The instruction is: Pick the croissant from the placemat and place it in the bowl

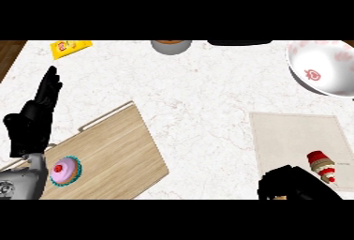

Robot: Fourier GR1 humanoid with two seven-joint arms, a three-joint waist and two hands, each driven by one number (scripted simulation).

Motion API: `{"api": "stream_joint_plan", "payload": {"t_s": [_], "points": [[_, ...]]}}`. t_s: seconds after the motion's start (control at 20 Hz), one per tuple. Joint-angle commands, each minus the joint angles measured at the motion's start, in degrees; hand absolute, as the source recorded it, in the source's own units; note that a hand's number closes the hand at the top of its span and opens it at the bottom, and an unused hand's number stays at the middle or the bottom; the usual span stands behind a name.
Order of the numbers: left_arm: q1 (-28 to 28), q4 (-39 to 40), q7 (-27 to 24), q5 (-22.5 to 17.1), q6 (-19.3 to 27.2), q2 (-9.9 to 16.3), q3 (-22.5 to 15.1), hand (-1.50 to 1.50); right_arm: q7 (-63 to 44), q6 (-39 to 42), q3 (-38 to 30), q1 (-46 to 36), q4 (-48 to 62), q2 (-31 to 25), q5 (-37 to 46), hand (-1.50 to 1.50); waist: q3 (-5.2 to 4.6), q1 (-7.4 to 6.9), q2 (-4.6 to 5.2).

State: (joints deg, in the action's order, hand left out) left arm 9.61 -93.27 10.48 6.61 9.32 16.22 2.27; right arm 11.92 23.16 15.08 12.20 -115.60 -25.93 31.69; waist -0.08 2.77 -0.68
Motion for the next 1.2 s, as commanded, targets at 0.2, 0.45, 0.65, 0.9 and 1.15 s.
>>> {"api": "stream_joint_plan", "payload": {"t_s": [0.2, 0.45, 0.65, 0.9, 1.15], "points": [[-1.8, -1.0, -1.6, -0.1, -1.1, 0.1, 0.0, 0.0, -7.8, -1.4, -21.2, 5.2, -13.9, 1.4, -15.7, 1.5, 0.04, -1.76, 0.48], [2.8, 2.7, -1.6, -1.3, -2.3, -0.6, 1.0, 0.0, -11.4, -0.5, -28.8, -2.5, -6.3, 1.2, -21.0, 1.5, 0.07, -2.65, 0.75], [3.8, 0.8, 1.1, 2.3, 0.0, -2.7, -1.6, 0.0, -17.0, -0.1, -32.4, -12.5, 1.6, -0.2, -24.7, 1.5, 0.07, -2.95, 0.73], [5.0, 3.5, -0.7, 1.3, -2.0, -2.2, -0.7, 0.0, -10.2, -2.5, -37.1, -24.6, 21.0, -3.7, -24.2, 1.5, 0.1, -3.45, 0.91], [3.1, 1.9, -0.5, 1.4, -2.0, -2.9, -0.9, 0.0, 0.0, -4.5, -39.3, -33.8, 41.8, -7.2, -21.8, 1.5, 0.14, -3.92, 1.02]]}}
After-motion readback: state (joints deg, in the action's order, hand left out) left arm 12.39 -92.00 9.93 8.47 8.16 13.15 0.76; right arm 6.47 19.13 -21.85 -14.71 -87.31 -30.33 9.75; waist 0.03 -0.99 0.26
